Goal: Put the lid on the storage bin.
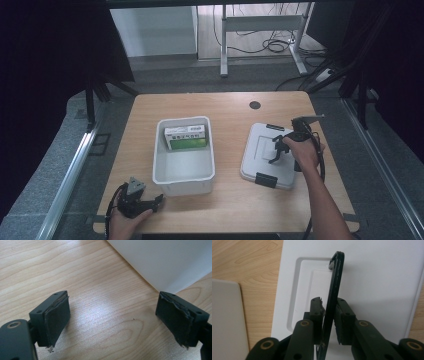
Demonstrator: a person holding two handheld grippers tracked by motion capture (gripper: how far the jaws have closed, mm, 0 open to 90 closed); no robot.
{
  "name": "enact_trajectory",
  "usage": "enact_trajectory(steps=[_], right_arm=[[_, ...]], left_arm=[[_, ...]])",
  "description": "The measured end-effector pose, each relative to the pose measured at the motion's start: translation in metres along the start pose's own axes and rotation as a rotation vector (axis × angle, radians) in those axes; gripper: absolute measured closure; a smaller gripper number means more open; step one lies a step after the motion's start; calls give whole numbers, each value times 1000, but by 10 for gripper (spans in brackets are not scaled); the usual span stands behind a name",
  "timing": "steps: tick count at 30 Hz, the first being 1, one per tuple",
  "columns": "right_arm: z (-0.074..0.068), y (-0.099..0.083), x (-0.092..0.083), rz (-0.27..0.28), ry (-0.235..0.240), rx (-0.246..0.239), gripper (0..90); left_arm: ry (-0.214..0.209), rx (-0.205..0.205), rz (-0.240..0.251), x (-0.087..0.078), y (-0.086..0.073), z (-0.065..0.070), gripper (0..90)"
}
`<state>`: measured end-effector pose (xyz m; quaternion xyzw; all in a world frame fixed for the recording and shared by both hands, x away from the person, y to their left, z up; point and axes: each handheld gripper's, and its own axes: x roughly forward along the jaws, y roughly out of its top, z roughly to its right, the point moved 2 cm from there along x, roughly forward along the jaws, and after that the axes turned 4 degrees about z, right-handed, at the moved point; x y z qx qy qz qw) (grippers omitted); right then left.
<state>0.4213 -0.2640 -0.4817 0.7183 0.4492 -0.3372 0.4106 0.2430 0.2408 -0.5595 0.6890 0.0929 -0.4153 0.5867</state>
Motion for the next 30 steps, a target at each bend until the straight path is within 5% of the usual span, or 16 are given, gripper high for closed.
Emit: enact_trajectory(steps=[9, 30], right_arm=[[3, 1, 0, -13, 23, 80, 843], [-4, 1, -26, 17, 74, 80, 846]], left_arm=[[-1, 1, 0, 0, 0, 0, 122], [-4, 5, 0, 0, 0, 0, 121]])
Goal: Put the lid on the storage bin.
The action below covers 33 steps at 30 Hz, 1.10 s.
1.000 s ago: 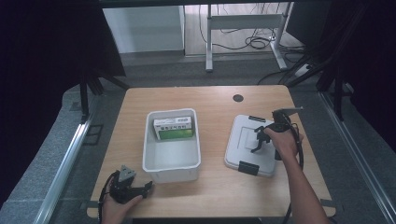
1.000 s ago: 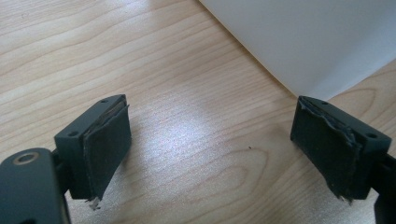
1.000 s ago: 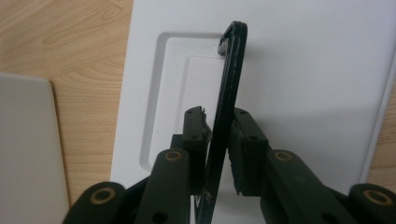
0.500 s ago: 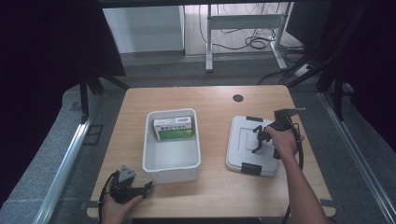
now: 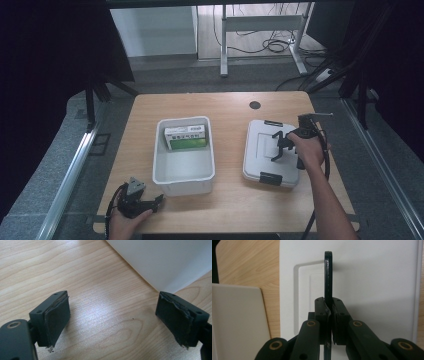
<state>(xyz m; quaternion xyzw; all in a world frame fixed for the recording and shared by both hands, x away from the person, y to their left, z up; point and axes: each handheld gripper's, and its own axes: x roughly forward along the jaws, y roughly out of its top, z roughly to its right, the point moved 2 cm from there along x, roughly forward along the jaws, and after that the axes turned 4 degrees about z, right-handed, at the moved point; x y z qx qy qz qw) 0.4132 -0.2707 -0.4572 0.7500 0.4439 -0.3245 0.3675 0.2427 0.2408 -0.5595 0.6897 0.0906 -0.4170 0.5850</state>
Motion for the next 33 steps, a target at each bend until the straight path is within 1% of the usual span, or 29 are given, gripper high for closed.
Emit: enact_trajectory(steps=[7, 8, 11, 13, 16, 19, 20, 33], right_arm=[[-3, 0, -13, 13, 25, -8, 845], [-4, -1, -15, 15, 39, -9, 845], [-6, -2, -18, 14, 59, -6, 845], [-8, -3, -21, 16, 61, -20, 845], [-11, -3, -25, 21, 75, -22, 845], [-13, -3, -29, 28, 80, -30, 845], [-14, -4, -31, 27, 81, -40, 845], [-22, -6, -47, 40, 103, -56, 845]], left_arm=[[0, 1, 0, 0, 0, 0, 122], [0, 0, 1, 0, 0, 0, 122], [0, 0, 1, 0, 0, 0, 122], [0, 0, 1, 0, 0, 0, 122], [0, 0, 1, 0, 0, 0, 122], [0, 0, 1, 0, 0, 0, 122], [0, 0, 1, 0, 0, 0, 122], [0, 0, 1, 0, 0, 0, 122]])
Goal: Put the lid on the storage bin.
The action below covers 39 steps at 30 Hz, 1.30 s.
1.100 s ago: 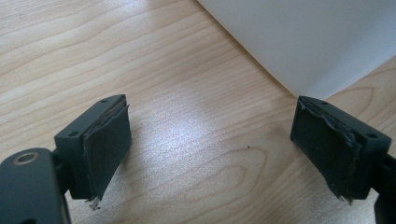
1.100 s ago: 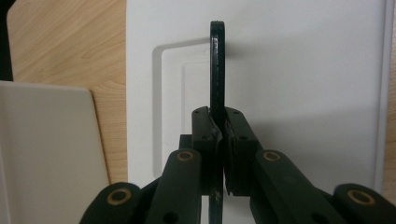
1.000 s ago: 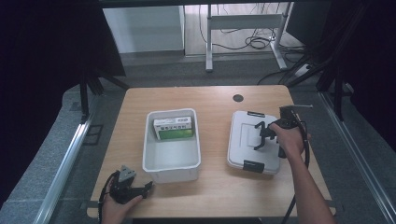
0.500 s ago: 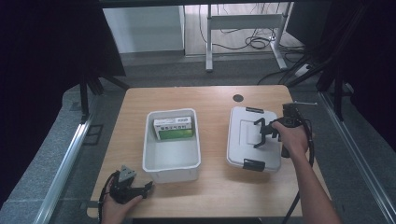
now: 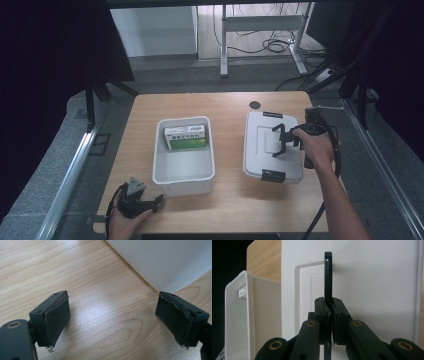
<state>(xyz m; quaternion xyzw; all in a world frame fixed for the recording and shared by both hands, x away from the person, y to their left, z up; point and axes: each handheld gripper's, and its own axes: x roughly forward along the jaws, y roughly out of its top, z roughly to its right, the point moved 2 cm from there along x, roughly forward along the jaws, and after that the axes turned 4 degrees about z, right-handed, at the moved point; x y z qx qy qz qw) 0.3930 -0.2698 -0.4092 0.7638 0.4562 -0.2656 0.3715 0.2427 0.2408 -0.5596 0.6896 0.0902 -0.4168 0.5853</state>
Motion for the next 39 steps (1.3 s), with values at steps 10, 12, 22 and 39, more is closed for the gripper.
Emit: enact_trajectory(steps=[10, 12, 22, 39], right_arm=[[-12, -3, -10, 2, 21, -34, 845], [-14, -3, -11, 6, 29, -37, 845], [-31, -7, -18, -2, 55, -78, 845], [-57, -14, -27, -8, 99, -132, 844]], left_arm=[[0, 0, -1, 0, 0, 0, 122], [0, 0, -1, 0, 0, 0, 122], [2, 2, 1, 0, 0, 0, 122], [1, 2, 0, 0, 0, 0, 122]])
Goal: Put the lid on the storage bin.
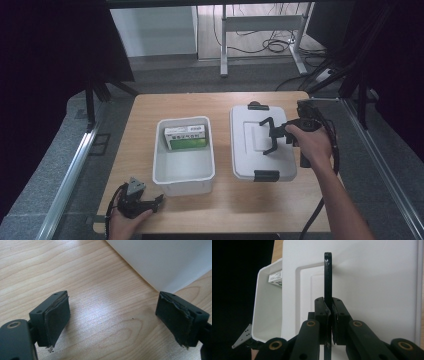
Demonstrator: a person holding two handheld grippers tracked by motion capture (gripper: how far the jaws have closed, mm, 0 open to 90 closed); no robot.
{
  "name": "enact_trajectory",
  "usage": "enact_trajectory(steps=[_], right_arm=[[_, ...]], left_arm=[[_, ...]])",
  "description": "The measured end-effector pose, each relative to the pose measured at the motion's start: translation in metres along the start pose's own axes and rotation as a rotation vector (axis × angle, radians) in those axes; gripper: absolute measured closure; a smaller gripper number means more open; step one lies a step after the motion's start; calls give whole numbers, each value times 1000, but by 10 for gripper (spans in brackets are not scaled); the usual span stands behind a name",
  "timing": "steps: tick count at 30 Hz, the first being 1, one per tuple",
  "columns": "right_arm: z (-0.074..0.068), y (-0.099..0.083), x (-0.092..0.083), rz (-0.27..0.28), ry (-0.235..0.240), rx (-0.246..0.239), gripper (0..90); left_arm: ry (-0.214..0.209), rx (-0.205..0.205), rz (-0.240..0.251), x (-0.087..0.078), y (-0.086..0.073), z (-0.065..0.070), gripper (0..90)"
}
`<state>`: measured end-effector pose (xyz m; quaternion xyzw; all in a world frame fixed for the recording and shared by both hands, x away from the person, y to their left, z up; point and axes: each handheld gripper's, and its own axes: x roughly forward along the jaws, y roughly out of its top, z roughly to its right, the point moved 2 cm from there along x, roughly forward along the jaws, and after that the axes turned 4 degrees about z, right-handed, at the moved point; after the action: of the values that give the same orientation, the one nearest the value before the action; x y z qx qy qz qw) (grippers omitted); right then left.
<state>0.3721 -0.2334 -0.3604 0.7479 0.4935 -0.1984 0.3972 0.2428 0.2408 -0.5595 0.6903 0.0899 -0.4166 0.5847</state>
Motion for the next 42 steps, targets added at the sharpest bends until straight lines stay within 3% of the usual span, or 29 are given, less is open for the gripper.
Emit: enact_trajectory(steps=[21, 42], right_arm=[[-24, -5, 0, -14, 47, -41, 844], [-49, -8, 7, -35, 64, -78, 844]], left_arm=[[-2, 1, -1, 0, 0, 0, 122], [-4, 0, -1, 0, 0, 0, 121]])
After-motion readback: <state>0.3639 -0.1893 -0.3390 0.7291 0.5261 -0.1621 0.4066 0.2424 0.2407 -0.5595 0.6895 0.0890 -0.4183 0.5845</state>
